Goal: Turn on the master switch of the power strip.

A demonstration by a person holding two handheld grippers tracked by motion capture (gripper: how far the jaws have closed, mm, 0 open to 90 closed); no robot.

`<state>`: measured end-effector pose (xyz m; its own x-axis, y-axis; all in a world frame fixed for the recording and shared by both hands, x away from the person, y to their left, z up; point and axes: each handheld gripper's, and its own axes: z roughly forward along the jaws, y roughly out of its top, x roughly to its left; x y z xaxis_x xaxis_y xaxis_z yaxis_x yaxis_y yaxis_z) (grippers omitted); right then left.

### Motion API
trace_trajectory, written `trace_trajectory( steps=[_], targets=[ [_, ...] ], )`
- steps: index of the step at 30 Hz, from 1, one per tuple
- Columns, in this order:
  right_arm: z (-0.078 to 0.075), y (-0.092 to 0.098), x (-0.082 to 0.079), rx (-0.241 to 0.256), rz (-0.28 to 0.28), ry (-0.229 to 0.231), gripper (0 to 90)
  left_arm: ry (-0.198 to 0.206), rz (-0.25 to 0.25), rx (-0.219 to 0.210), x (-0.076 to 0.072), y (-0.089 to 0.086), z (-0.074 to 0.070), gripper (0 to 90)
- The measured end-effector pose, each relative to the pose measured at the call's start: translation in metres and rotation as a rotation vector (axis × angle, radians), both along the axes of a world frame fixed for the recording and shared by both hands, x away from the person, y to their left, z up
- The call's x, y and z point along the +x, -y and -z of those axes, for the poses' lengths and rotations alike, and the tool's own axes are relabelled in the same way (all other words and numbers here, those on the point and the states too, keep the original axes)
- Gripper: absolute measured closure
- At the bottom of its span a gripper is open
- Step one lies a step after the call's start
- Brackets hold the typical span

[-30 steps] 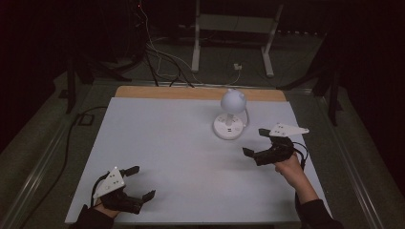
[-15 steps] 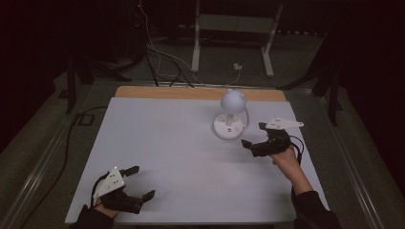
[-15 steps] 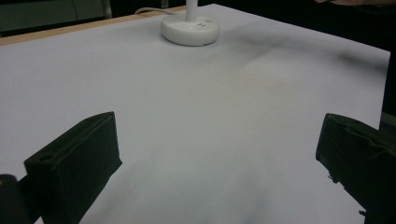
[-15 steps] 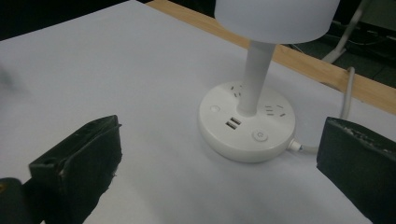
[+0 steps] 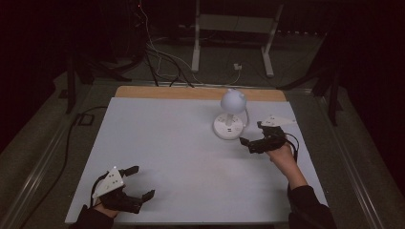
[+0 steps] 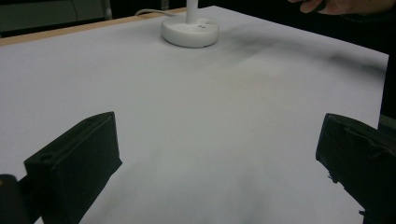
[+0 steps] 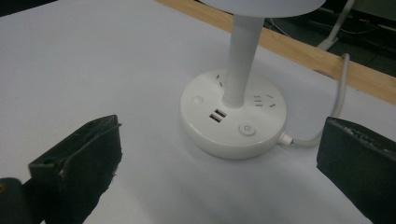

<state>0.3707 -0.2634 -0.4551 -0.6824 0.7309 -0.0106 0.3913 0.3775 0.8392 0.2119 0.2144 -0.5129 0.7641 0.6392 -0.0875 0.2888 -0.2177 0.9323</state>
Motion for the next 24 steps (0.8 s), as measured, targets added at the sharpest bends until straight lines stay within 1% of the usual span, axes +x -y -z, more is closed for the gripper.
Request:
trace_trajectory(
  steps=[8, 10, 15, 17, 18, 21, 22, 24],
  targets=[
    [0.009, -0.005, 0.009, -0.048, 0.010, 0.003, 0.0, 0.000, -0.001, -0.002, 0.000, 0.000, 0.000, 0.2],
    [0.010, -0.006, 0.010, -0.051, 0.008, 0.004, 0.0, 0.000, 0.000, -0.003, 0.000, 0.000, 0.000, 0.2],
    [0.014, -0.007, 0.015, -0.058, 0.010, -0.013, 0.0, 0.002, 0.002, -0.004, -0.001, 0.000, -0.001, 0.2],
    [0.016, -0.008, 0.017, -0.061, 0.014, -0.013, 0.0, 0.003, 0.004, -0.001, -0.001, 0.000, -0.001, 0.2],
    [0.018, -0.008, 0.019, -0.065, 0.020, -0.016, 2.1, 0.003, 0.004, -0.003, -0.001, 0.000, 0.000, 0.2],
    [0.019, -0.008, 0.021, -0.066, 0.024, -0.021, 2.2, 0.003, 0.004, -0.001, -0.001, 0.000, 0.000, 0.2],
    [0.021, -0.009, 0.022, -0.074, 0.024, -0.027, 4.4, 0.003, 0.005, -0.001, -0.001, 0.000, -0.001, 0.2],
    [0.022, -0.009, 0.022, -0.080, 0.026, -0.026, 4.6, 0.003, 0.004, -0.001, -0.001, 0.000, -0.001, 0.2]
  ],
)
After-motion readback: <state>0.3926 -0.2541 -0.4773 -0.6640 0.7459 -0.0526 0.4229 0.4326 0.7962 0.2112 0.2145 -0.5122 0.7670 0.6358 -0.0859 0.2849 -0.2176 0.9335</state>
